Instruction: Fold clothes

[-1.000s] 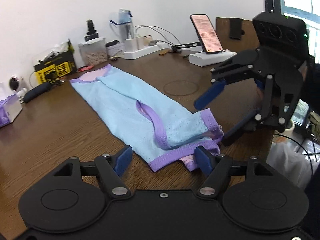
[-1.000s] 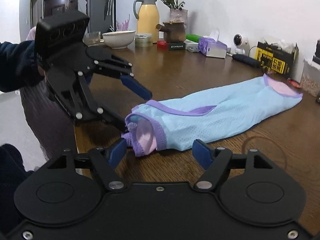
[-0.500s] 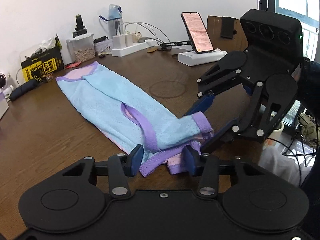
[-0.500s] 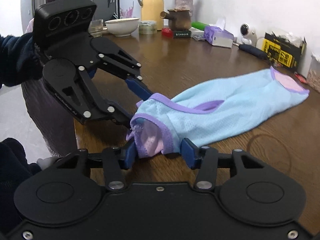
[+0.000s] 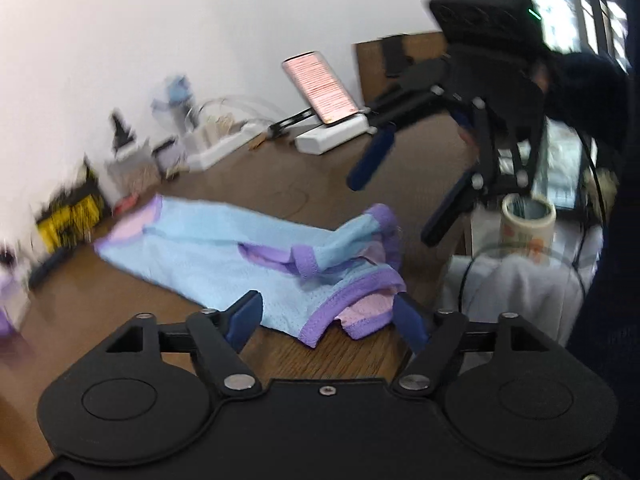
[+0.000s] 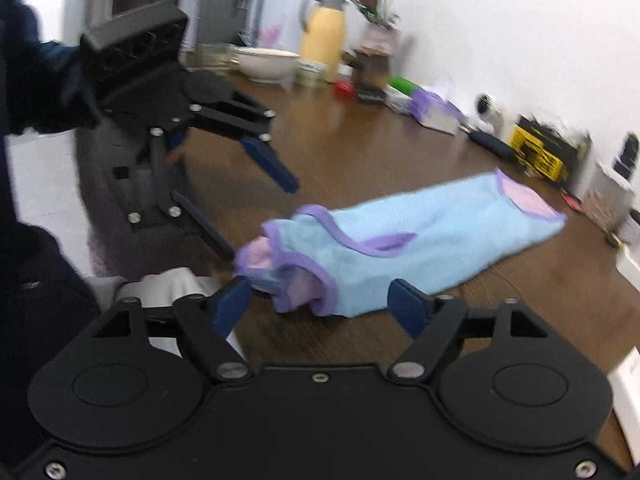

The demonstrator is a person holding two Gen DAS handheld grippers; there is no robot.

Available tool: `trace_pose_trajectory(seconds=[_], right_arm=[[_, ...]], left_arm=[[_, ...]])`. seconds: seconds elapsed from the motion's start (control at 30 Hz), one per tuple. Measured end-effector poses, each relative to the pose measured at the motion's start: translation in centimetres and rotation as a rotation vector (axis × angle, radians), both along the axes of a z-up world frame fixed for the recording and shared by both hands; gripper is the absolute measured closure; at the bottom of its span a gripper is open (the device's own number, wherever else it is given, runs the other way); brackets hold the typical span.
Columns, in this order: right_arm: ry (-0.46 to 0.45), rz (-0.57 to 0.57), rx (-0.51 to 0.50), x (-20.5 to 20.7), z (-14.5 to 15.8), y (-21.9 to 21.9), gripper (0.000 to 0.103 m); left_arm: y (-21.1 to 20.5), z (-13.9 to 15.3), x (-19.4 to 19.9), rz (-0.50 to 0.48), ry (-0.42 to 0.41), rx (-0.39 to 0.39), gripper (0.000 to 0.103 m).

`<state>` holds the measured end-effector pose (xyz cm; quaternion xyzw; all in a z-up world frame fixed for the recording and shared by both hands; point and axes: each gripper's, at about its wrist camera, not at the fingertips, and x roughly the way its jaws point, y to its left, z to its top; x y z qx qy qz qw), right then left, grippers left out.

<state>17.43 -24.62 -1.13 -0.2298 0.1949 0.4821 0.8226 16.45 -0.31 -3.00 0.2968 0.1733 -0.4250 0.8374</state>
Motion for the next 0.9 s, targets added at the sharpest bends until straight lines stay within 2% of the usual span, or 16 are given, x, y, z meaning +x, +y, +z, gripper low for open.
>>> trace_pose_trajectory(seconds=[0.07, 0.17, 0.23, 0.27, 0.3, 0.37, 0.4, 0.43, 0.5, 0.6, 0.7, 0.77, 0.9], right_arm=[[-0.068, 0.031, -0.031, -0.2, -0.4, 1.0, 0.022], [-0.077, 0.062, -0.083, 0.6, -0.8, 2.6, 0.025], [-0.052, 0.072, -0.101, 1.5, -1.2, 3.1, 0.038], [-0.035, 0.076, -0.102, 2.0, -1.3, 3.3, 0.041], [-0.015, 0.077, -0.096, 2.3, -1.3, 3.3, 0.050], [0.023, 0.075, -0.085, 3.0, -1.4, 3.5, 0.056], [0.041, 0.075, -0.078, 3.3, -1.4, 3.6, 0.064], [0.061, 0.075, -0.070, 3.5, -1.4, 3.6, 0.070], [0.074, 0.080, -0.066, 3.1, -1.5, 3.5, 0.081], [0.090, 0.114, -0.068, 1.7, -1.4, 3.0, 0.085], [0.102, 0.170, -0.073, 0.6, -0.7, 2.6, 0.087], [0.078, 0.178, -0.079, 0.6, 0.2, 2.5, 0.087], [-0.024, 0.128, -0.072, 3.9, 2.8, 2.7, 0.087]], left_arm=[[-0.5, -0.2, 0.5, -0.020, 0.002, 0.013, 0.030], [-1.3, -0.5, 2.0, -0.049, 0.039, 0.012, 0.030], [-1.5, -0.6, 3.0, -0.048, 0.078, 0.003, 0.029], [-1.5, -0.6, 3.5, -0.046, 0.096, -0.002, 0.029], [-1.4, -0.7, 4.4, -0.034, 0.132, -0.011, 0.029], [-1.4, -0.8, 4.9, -0.025, 0.173, -0.022, 0.034], [-1.3, -0.8, 4.9, -0.036, 0.192, -0.031, 0.043], [-1.2, -0.8, 4.8, -0.050, 0.213, -0.038, 0.057], [-1.2, -0.6, 4.4, -0.075, 0.254, -0.043, 0.079], [-1.1, -0.3, 2.8, -0.133, 0.248, -0.011, 0.090], [-0.6, 0.1, 2.3, -0.187, 0.261, -0.010, 0.093], [-0.6, 0.7, 2.7, -0.176, 0.222, -0.007, 0.093], [-0.5, 3.5, 6.3, -0.103, 0.118, -0.036, 0.093]])
